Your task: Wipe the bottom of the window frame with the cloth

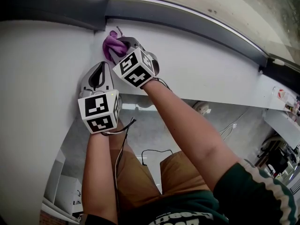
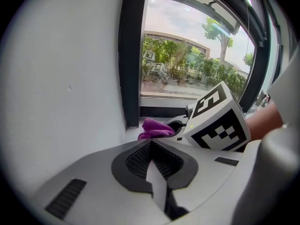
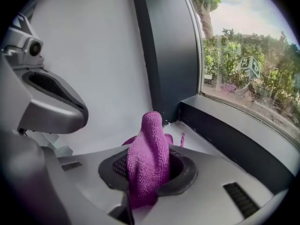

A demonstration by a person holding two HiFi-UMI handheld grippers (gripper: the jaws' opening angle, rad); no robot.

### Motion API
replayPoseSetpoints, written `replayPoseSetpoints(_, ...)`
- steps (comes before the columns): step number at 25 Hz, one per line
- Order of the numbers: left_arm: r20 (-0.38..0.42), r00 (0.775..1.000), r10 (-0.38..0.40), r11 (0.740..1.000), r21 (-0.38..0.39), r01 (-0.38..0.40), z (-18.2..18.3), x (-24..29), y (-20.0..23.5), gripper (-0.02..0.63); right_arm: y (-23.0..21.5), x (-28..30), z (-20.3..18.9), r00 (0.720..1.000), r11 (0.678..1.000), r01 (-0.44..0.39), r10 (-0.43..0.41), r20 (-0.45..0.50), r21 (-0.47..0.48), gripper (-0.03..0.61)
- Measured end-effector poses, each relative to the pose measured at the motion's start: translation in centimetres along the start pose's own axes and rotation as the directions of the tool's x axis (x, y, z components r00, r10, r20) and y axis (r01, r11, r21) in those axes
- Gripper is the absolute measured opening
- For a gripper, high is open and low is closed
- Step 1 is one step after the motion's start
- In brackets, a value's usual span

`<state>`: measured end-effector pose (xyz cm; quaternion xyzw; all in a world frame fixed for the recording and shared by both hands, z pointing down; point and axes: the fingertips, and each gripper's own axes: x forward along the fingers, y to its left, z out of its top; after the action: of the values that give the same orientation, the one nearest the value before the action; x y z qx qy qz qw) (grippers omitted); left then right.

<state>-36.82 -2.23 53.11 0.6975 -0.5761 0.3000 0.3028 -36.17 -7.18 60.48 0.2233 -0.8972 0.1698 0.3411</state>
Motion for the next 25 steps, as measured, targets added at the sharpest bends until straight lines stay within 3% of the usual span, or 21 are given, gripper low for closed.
replayPoseSetpoints(18,0.001,0.999,-0.053,0.989,0.135,0.053,1.6,1.9,-6.0,0.008,-4.0,-5.2,-4.4,0.999,0.998,0.038,-0.038,-0.005,0.046,0.095)
replayPoseSetpoints(25,-0.009,0.996,-0.085,0.967,0.238,0.085,2.2,2.8,-9.7,0.008,-6.6,-8.1,-7.0,0.997,0.994,0.075,-0.075,-0.005,0.083,0.095)
